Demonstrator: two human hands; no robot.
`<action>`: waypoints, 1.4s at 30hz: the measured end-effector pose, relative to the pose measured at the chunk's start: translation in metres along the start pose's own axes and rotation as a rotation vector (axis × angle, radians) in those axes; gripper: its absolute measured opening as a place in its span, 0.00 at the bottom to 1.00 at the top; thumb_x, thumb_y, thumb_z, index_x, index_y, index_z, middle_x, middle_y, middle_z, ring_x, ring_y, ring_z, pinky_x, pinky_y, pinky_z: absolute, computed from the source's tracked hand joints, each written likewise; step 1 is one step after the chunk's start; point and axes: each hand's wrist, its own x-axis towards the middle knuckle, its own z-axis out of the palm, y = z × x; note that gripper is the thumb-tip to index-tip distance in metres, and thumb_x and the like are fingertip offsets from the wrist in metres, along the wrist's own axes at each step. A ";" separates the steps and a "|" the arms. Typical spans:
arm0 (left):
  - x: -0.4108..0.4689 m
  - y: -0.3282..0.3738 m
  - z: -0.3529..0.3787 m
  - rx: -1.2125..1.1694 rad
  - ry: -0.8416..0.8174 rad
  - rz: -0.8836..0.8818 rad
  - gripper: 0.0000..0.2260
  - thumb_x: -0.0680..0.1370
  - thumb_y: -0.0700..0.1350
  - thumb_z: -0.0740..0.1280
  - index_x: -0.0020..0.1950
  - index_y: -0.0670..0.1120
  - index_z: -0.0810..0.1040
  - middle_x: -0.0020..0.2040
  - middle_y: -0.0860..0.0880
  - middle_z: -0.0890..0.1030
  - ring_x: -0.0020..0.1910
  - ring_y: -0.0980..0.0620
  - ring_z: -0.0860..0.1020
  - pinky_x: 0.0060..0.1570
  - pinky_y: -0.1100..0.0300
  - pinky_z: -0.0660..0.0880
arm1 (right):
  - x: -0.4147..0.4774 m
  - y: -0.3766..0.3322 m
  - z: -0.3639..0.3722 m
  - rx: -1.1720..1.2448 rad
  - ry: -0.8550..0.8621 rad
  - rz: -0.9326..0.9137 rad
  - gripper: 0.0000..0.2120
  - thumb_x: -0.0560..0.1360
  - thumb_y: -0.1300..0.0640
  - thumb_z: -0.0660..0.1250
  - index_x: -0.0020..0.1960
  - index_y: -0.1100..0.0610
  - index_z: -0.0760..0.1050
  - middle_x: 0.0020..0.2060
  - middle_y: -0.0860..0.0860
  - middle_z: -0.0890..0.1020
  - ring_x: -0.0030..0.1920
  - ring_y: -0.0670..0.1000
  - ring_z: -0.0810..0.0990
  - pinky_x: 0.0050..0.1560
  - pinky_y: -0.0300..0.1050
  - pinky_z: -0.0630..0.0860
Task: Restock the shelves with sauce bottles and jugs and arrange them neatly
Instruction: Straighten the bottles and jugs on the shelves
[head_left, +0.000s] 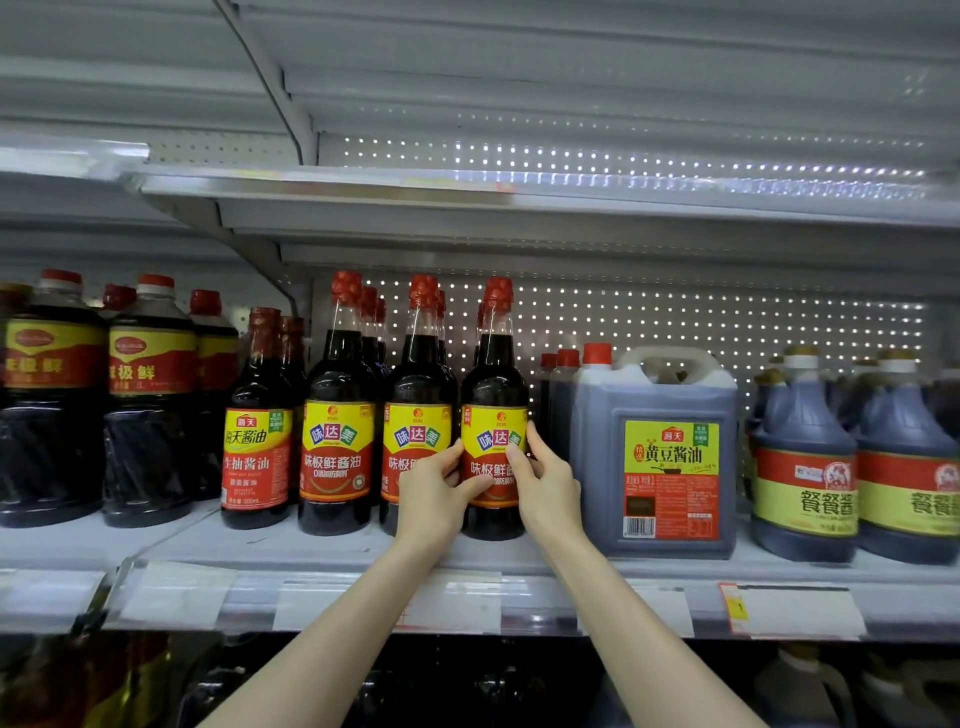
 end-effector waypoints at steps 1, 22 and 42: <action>0.000 0.000 0.000 0.001 0.001 0.005 0.26 0.74 0.39 0.71 0.71 0.41 0.69 0.64 0.46 0.78 0.55 0.60 0.73 0.52 0.68 0.72 | 0.000 0.000 0.001 -0.010 0.005 0.001 0.24 0.80 0.46 0.61 0.75 0.45 0.61 0.62 0.50 0.79 0.63 0.53 0.76 0.63 0.54 0.75; 0.002 -0.006 -0.001 0.047 0.059 0.071 0.25 0.74 0.42 0.72 0.70 0.42 0.72 0.61 0.47 0.79 0.56 0.56 0.76 0.54 0.65 0.72 | -0.001 0.000 0.000 -0.102 0.046 -0.011 0.24 0.80 0.44 0.59 0.75 0.43 0.62 0.61 0.52 0.80 0.63 0.55 0.75 0.65 0.56 0.72; 0.002 -0.006 0.000 0.060 0.051 0.058 0.26 0.74 0.42 0.72 0.70 0.41 0.71 0.62 0.46 0.79 0.57 0.56 0.75 0.55 0.64 0.72 | -0.004 -0.003 -0.001 -0.092 0.034 -0.019 0.24 0.81 0.45 0.59 0.75 0.44 0.61 0.61 0.51 0.80 0.61 0.53 0.77 0.64 0.56 0.73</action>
